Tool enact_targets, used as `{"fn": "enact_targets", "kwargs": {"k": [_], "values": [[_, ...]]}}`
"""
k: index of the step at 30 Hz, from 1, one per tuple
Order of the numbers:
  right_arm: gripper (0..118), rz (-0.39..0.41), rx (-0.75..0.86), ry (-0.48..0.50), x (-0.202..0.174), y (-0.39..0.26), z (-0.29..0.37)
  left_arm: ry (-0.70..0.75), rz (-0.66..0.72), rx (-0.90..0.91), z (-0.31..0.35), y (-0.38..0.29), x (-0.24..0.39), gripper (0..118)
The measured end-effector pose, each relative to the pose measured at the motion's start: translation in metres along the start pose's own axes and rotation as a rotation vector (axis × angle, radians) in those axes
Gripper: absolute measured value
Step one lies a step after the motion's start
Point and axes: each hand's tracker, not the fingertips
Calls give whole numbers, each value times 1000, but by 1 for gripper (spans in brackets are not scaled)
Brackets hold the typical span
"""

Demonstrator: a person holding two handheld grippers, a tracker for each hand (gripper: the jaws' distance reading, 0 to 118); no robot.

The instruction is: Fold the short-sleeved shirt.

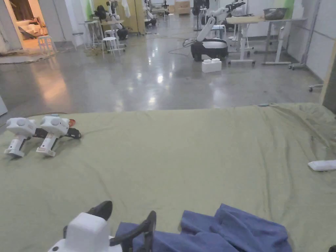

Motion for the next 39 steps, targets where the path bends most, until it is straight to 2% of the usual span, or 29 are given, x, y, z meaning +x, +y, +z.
{"fn": "enact_targets", "kwargs": {"k": [2, 3, 4, 5, 9, 10, 11, 20, 25, 29, 31, 33, 35, 36, 38, 39], "values": [[0, 20, 26, 3, -7, 5, -1, 75, -41, 57, 25, 8, -12, 61], [0, 21, 34, 9, -9, 6, -2, 125, -61, 73, 36, 11, -14, 48], [0, 18, 30, 12, -10, 9, -3, 157, -60, 83, 45, 12, -17, 29], [0, 18, 32, 17, -13, 10, -4, 160, -49, 92, 53, 12, -19, 20], [0, 19, 42, 22, -14, 12, -5, 145, -55, 85, 74, 9, -23, 6], [0, 19, 43, 20, -14, 12, -5, 156, -73, 75, 75, 8, -22, 6], [0, 19, 42, 17, -13, 13, -6, 210, -91, 65, 77, 6, -22, 0], [0, 6, 33, -13, -10, 16, -5, 165, -144, 3, 73, 1, -16, 0], [0, 20, 6, -10, -8, 14, -8, 57, -10, -64, 53, -5, -30, 0], [0, 28, -35, -6, -4, 10, -13, 53, 0, -134, 21, -12, -43, 0], [0, 40, -58, -13, -3, 7, -17, 21, 57, -212, -8, -21, -57, 0], [0, 46, -77, -20, -1, 2, -21, -11, 157, -310, -43, -34, -74, 8], [0, 42, -102, -19, 2, -3, -26, -31, 260, -389, -84, -53, -91, 28], [0, 38, -117, -15, 3, -6, -29, -53, 300, -453, -106, -64, -98, 35], [0, 30, -136, -18, 5, -12, -33, -49, 258, -524, -141, -84, -103, 44], [0, 24, -149, -23, 6, -15, -35, -30, 242, -547, -159, -95, -104, 44]]}}
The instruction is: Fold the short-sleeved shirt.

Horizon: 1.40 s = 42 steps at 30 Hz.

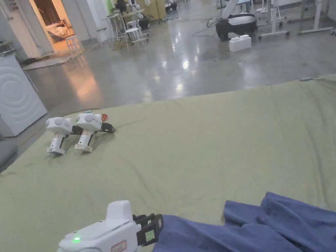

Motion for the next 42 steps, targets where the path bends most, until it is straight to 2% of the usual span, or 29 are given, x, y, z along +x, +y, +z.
{"fn": "enact_targets", "kwargs": {"k": [2, 4, 6, 12, 14, 18, 20, 22, 25, 27, 28, 29, 30, 31, 32, 33, 37, 39, 40, 41, 42], "values": [[0, -38, -34, -6, 4, -5, -5, 12, -16, -69, -39, 0, -7, 49], [0, -108, -57, -3, 9, -8, -12, 39, 53, -111, -67, -3, -15, 65], [0, -141, -68, 5, 14, -9, -20, 52, 75, -123, -91, -7, -21, 73], [0, -113, -128, -32, 21, -9, -36, 79, 66, -200, -128, -14, -17, 75], [0, -114, -143, -35, 22, -10, -40, 88, 45, -204, -132, -16, -15, 70], [0, -101, -162, -42, 22, -13, -47, 132, -4, -204, -131, -16, -7, 41], [0, -108, -183, -39, 22, -13, -55, 144, -21, -210, -132, -16, -4, 19], [0, -117, -226, -48, 22, -12, -66, 148, -43, -213, -134, -14, -1, 4], [0, -115, -252, -26, 26, -5, -93, 150, -48, -238, -141, -14, 1, 3], [8, -83, -312, 25, 31, 2, -124, 145, -41, -260, -146, -14, -3, 3], [32, -59, -343, 21, 33, 5, -143, 140, -42, -267, -150, -14, -6, 3], [46, -40, -368, 15, 35, 8, -162, 139, -38, -273, -150, -13, -7, 3], [53, -40, -373, 18, 41, 6, -183, 139, -34, -275, -150, -13, -6, 3], [53, -24, -418, 27, 45, 6, -206, 140, -38, -279, -150, -13, -5, 3], [67, -30, -450, 34, 50, 5, -228, 144, -54, -282, -149, -13, -2, 3], [70, -41, -476, 25, 54, 3, -246, 147, -62, -281, -149, -14, 0, 3], [70, -47, -681, -43, 71, -20, -312, 152, -73, -279, -150, -14, 0, 3], [68, -27, -770, -32, 71, -33, -324, 151, -70, -280, -150, -14, 0, 3], [63, -45, -755, -18, 69, -35, -322, 149, -69, -280, -150, -14, -1, 3], [59, -25, -720, -47, 64, -30, -315, 147, -65, -278, -150, -14, -1, 3], [44, -34, -718, -35, 60, -27, -310, 147, -60, -277, -149, -13, -1, 3]]}}
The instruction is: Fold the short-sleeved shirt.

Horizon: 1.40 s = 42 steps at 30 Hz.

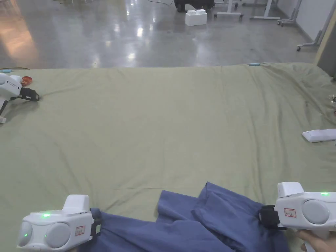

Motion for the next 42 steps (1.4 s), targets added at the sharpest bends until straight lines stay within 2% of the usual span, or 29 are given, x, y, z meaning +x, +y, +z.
{"fn": "enact_targets", "kwargs": {"k": [1, 2, 3, 5, 6, 7, 11, 18, 20, 28, 37, 42], "values": [[12, -4, 4, 53, -3, 1, 3, -2, 3, -1, 2, 1, 0, 3], [4, 18, 0, 79, -5, 2, 5, -9, 11, 1, 5, 2, -3, 3], [4, 21, 4, 51, -9, 1, 11, -21, 19, 10, 15, 3, -6, 3], [4, 88, 63, 56, -16, -1, 33, -84, 43, 130, 55, 1, -14, 3], [4, 115, 125, 30, -16, -4, 52, -106, 42, 195, 81, -2, -19, 3], [4, 111, 213, 20, -15, -10, 84, -116, 39, 248, 108, -4, -22, 2], [4, 9, 404, 58, -3, -20, 171, -137, 46, 424, 206, -14, -35, 2], [4, -15, 662, -42, 13, -22, 288, -94, 75, 684, 326, -19, -54, 2], [4, -39, 715, -30, 21, -13, 310, -82, 83, 757, 355, -14, -57, 2], [4, -68, 877, -9, 18, 38, 378, -37, 36, 943, 432, 31, -36, 2], [4, -34, 1082, -64, -3, 100, 455, 1, -1, 1080, 488, 88, -24, 2], [4, -16, 1110, -101, -9, 134, 482, 0, 10, 1121, 496, 119, -23, 2]]}}
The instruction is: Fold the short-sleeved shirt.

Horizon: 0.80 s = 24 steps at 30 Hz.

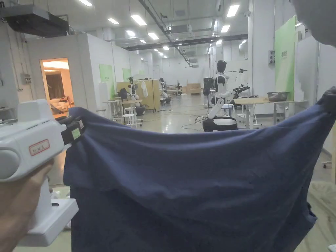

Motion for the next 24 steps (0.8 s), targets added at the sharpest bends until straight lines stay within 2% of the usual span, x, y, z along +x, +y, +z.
{"fn": "enact_targets", "kwargs": {"k": [8, 13, 16, 21, 24], "values": [[4, 39, -4, -62, -8, 27, -34, 20, -14, -6, -62, 7, 4, 2], [4, 34, -2, -88, -12, 37, -63, 30, -19, -24, -100, 4, 10, 2], [4, 3, 14, -87, -12, 38, -81, 27, -12, -60, -130, 0, 11, 2], [4, 6, 18, -102, -17, 38, -114, 46, 56, -75, -169, -13, 8, 2], [4, 42, 11, -112, -22, 36, -135, 63, 46, -81, -194, -20, 7, 2]]}}
